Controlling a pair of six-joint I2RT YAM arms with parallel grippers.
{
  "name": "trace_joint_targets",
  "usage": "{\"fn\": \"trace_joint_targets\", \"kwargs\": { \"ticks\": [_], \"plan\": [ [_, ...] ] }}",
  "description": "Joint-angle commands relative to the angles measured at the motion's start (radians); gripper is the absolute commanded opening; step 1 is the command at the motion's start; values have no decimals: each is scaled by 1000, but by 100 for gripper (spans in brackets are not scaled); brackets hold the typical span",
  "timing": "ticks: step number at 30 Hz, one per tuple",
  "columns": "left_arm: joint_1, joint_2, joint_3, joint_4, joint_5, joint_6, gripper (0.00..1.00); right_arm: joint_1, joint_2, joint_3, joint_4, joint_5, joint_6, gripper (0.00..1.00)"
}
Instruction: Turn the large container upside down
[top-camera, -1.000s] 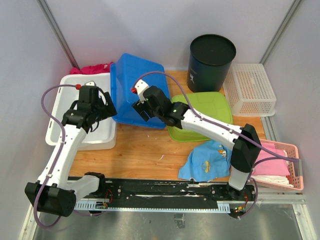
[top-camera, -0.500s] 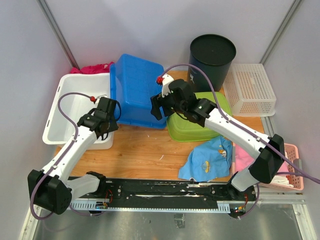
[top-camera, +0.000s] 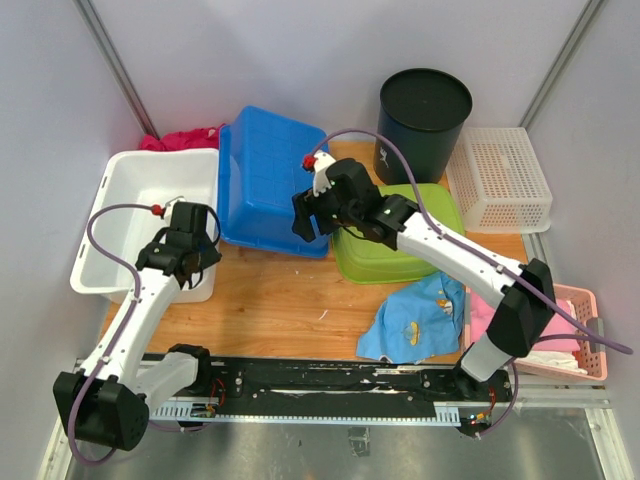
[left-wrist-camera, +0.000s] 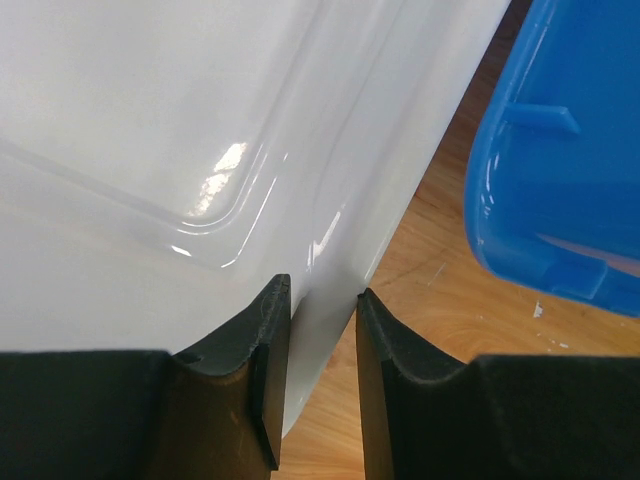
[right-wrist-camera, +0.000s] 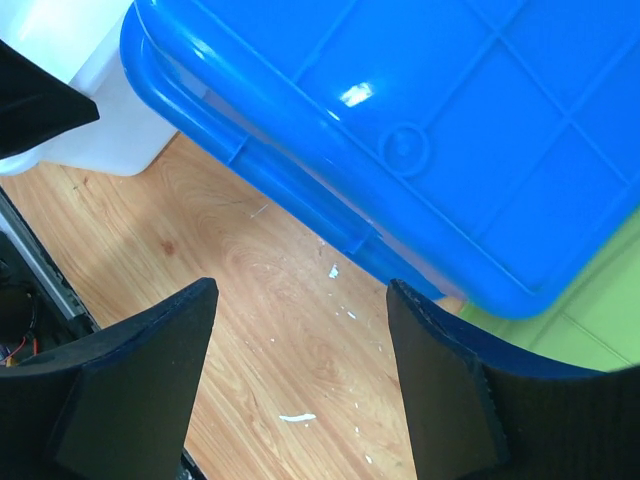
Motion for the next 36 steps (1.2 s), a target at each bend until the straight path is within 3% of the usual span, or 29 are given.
{"fn": "trace_joint_targets", "kwargs": {
  "ticks": [1, 7, 11, 19, 24, 29, 36],
  "plan": [
    [22, -34, 1, 32, -11, -125, 4, 60, 86, 95, -18, 39, -24, 70],
    [30, -28, 15, 86, 18, -166, 0, 86, 193, 210, -66, 99, -30, 69],
    [31, -30, 39, 62, 49, -185, 0, 81, 258, 284, -105, 285, 6, 69],
    [30, -226, -43, 15, 117, -296, 0, 65, 384, 411, -187, 418, 23, 69],
    [31, -268, -56, 1, 115, -315, 0, 62, 409, 437, -190, 401, 2, 69],
    [30, -275, -22, -15, 86, -322, 0, 62, 423, 454, -185, 285, -18, 68],
    [30, -297, 104, -101, -61, -257, 0, 41, 457, 501, -271, 281, -40, 68]
  ]
}}
